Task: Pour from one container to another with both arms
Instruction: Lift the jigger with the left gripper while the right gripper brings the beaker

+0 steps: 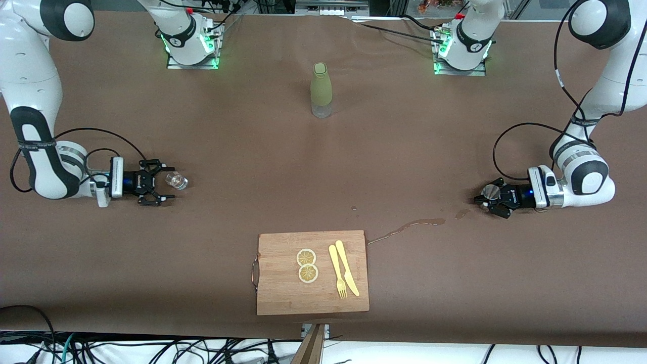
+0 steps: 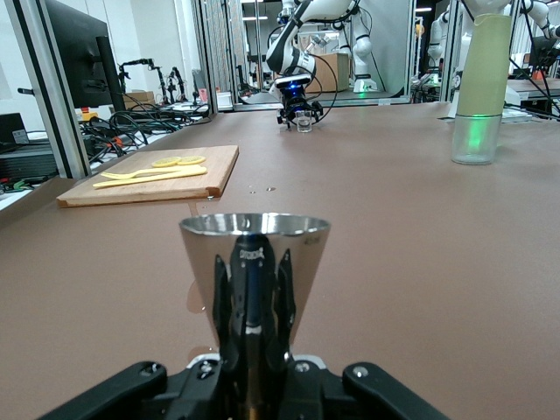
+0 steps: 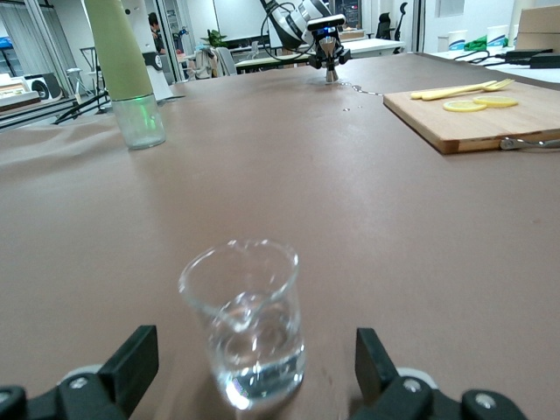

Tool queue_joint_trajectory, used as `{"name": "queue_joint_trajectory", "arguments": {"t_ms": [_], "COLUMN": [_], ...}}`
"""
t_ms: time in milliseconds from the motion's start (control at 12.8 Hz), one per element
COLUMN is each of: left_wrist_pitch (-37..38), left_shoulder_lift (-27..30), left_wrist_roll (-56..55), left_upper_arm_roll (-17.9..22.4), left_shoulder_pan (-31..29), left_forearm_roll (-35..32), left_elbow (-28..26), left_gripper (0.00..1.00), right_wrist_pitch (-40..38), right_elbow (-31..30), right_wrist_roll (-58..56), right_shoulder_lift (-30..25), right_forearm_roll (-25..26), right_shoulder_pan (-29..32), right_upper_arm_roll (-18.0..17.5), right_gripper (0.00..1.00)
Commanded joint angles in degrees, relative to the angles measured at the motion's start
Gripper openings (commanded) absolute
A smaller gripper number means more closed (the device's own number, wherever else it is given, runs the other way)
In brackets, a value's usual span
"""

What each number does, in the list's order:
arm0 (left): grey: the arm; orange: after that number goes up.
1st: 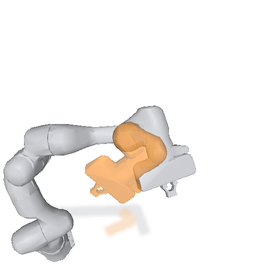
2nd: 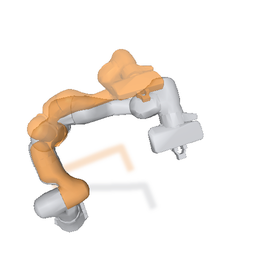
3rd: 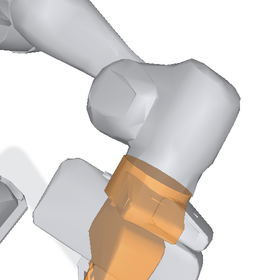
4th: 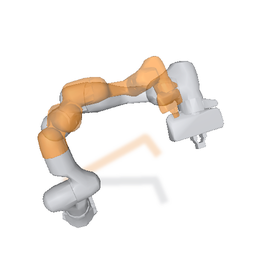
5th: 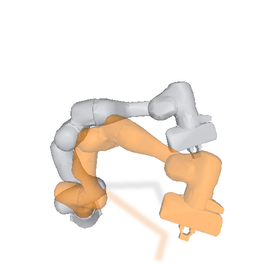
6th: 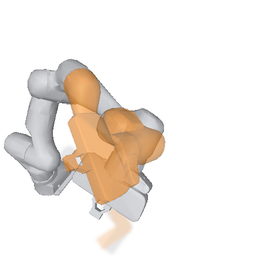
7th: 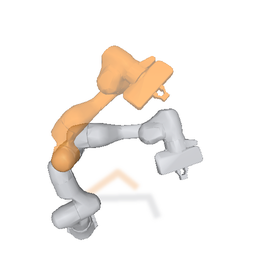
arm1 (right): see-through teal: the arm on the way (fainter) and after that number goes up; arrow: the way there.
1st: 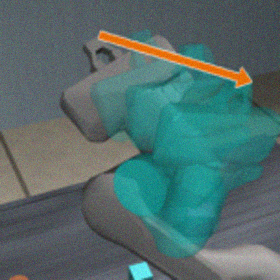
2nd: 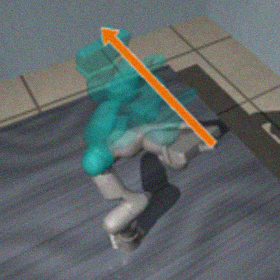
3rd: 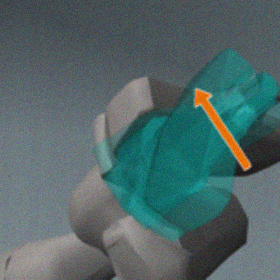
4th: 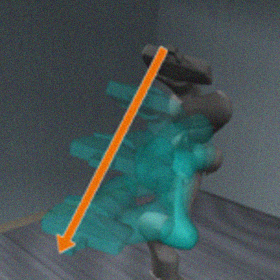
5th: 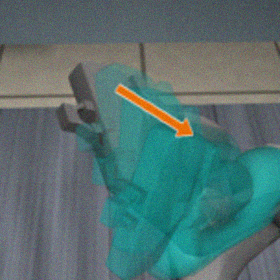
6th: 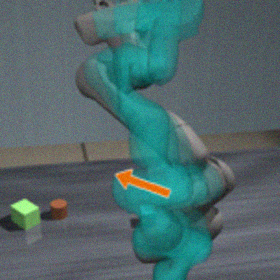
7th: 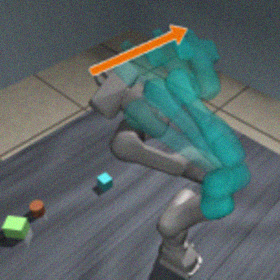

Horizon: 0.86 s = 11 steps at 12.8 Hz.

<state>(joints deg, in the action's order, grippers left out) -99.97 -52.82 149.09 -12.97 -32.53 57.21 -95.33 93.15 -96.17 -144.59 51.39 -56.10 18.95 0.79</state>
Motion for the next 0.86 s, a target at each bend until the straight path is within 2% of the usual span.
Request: {"name": "queue_joint_trajectory", "arguments": {"t_ms": [0, 157, 235, 470, 705, 783], "left_wrist_pitch": [2.0, 3.9, 5.6, 7.2, 7.7, 7.2], "left_shoulder_lift": [-0.7, -0.8, -0.9, -1.2, -1.7, -1.7], "left_wrist_roll": [-2.2, -4.1, -5.8, -8.2, -13.5, -14.7], "left_upper_arm_roll": [0.4, 0.1, -0.1, -1.5, -4.9, -5.8], "left_shoulder_pan": [0.7, 0.7, 0.7, 0.7, 0.7, 0.8], "left_forearm_roll": [2.1, 2.2, 2.5, 4.6, 5.5, 6.0], "left_elbow": [1.1, 1.2, 1.3, 1.2, 1.2, 1.4], "left_gripper": [0.0, 0.0, 0.0, 0.0, 0.0, 0.0], "right_wrist_pitch": [0.5, 0.5, 0.5, 0.6, 0.6, 0.6], "right_elbow": [0.2, 0.2, 0.3, 0.4, 0.8, 0.9], "right_wrist_roll": [-0.2, 0.4, 0.4, 1.3, 2.1, 2.1], "right_shoulder_lift": [0.5, 0.6, 0.5, 0.5, 0.2, -0.1], "right_forearm_roll": [-1.5, -1.5, -1.4, -1.4, -1.1, -1.0], "right_shoulder_pan": [-0.8, -1.0, -1.1, -1.5, -2.3, -3.1], "right_upper_arm_roll": [0.1, 0.1, 0.1, 0.1, 0.1, 0.1], "right_gripper": [1.0, 0.98, 0.91, 0.51, 0.19, 0.13]}}
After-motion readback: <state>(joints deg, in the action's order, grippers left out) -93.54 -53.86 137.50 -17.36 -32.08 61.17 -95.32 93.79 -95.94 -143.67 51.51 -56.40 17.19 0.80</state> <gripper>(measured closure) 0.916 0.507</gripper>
